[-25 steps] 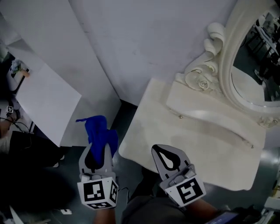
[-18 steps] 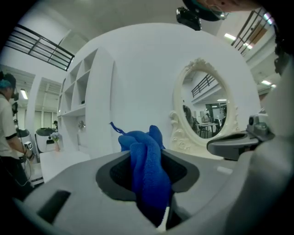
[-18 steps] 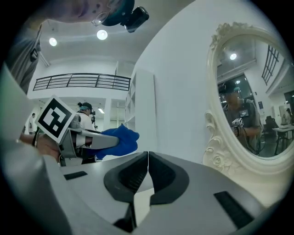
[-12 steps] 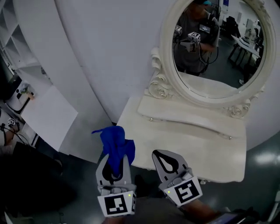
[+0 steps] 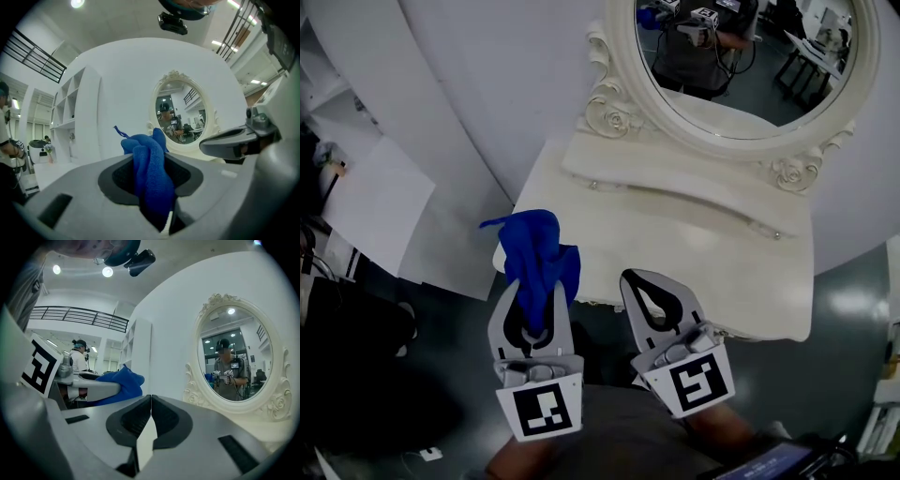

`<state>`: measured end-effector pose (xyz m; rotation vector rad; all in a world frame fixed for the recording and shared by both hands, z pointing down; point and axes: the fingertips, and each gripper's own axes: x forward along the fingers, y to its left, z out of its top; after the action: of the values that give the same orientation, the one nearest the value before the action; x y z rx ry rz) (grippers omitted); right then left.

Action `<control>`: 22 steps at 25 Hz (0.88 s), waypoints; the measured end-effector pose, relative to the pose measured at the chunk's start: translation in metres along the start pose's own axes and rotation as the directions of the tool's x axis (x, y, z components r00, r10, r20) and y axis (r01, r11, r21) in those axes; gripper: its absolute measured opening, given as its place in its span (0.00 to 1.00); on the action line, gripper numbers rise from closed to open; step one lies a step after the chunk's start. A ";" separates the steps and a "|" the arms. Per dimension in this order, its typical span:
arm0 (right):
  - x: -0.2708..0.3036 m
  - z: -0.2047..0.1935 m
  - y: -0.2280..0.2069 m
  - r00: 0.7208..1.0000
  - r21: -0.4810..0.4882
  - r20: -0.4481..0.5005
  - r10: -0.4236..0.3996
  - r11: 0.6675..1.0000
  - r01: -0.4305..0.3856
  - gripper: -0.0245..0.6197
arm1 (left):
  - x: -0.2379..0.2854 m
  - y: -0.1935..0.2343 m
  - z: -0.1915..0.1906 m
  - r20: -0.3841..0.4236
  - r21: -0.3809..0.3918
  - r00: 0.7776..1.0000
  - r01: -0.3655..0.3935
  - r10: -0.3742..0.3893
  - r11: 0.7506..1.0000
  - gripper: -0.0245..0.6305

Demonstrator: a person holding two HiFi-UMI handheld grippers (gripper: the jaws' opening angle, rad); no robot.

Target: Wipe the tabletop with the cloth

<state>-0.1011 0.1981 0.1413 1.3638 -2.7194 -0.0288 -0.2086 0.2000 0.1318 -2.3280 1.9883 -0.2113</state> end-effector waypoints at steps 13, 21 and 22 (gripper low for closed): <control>-0.010 0.004 -0.007 1.000 -0.025 0.021 -0.009 1.000 0.010 0.06 | -0.009 -0.018 -0.001 -0.006 0.004 1.000 0.013 -0.013 1.000 0.27; -0.012 0.005 -0.010 1.000 -0.014 0.021 -0.017 1.000 0.017 0.06 | -0.009 -0.022 0.001 -0.011 0.010 1.000 0.029 -0.029 1.000 0.27; -0.011 0.005 -0.010 1.000 -0.012 0.021 -0.017 1.000 0.017 0.06 | -0.009 -0.022 0.002 -0.010 0.013 0.999 0.031 -0.031 0.999 0.27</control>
<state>-0.0866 0.2010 0.1347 1.3915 -2.7196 -0.0606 -0.1878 0.2122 0.1325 -2.3555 1.9509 -0.2375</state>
